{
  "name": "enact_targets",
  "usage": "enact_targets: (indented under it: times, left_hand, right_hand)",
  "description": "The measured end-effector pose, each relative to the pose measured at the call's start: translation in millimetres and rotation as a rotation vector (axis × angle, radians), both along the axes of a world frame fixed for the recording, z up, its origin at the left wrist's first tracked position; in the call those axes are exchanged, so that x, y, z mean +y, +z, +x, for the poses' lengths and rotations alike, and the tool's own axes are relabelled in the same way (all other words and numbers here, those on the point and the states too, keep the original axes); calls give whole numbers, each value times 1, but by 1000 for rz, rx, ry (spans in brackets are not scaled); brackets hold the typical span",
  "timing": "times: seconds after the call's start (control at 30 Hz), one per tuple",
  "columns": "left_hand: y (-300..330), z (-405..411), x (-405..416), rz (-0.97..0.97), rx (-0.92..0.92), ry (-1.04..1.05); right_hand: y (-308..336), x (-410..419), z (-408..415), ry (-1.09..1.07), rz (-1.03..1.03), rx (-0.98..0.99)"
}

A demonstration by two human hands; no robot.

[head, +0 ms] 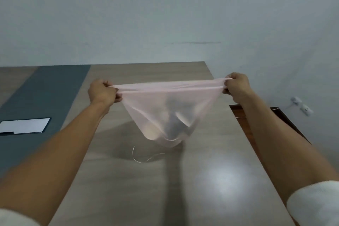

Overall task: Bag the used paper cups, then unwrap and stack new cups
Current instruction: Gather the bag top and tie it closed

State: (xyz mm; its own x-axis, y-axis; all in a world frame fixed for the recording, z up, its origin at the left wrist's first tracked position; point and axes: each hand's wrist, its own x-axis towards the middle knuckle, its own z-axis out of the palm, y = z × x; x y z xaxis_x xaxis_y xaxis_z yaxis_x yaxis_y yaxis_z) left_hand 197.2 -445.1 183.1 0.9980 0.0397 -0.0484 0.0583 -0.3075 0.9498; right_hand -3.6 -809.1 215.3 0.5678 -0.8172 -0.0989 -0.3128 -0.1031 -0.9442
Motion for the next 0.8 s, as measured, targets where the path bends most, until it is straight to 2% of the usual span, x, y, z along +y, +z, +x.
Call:
enact_targets:
  times: [0.17,0.27,0.33,0.4,0.5,0.57,0.67,0.73,0.8]
  left_hand:
    - [2,-4,3,-20,18,-45]
    - [2,-3,8,-52,101,-33]
    - [2,-2,11,-114,193,-61]
    - [5,1,15,-232,260,-105]
    - [5,6,22,-335,256,-159]
    - [2,2,27,-318,193,-268]
    - [-5,-6,35,-12,45,-424]
    - [-13,-7,38,146,-64,-388]
    - [-20,-4,40,146,-98,-299]
  right_hand:
    - [-7,-3,-11,0,78,27]
    - [-9,-7,-14,26,135,43]
    - [-12,-10,-17,85,248,68]
    - [-14,-12,-20,99,363,18]
    - [-23,-20,-26,113,474,-137]
    - [-32,-20,-34,269,422,-130]
    - [-46,-21,-45,426,168,67]
    - [-53,-19,-48,478,92,144]
    - [-60,-17,-48,511,-26,199]
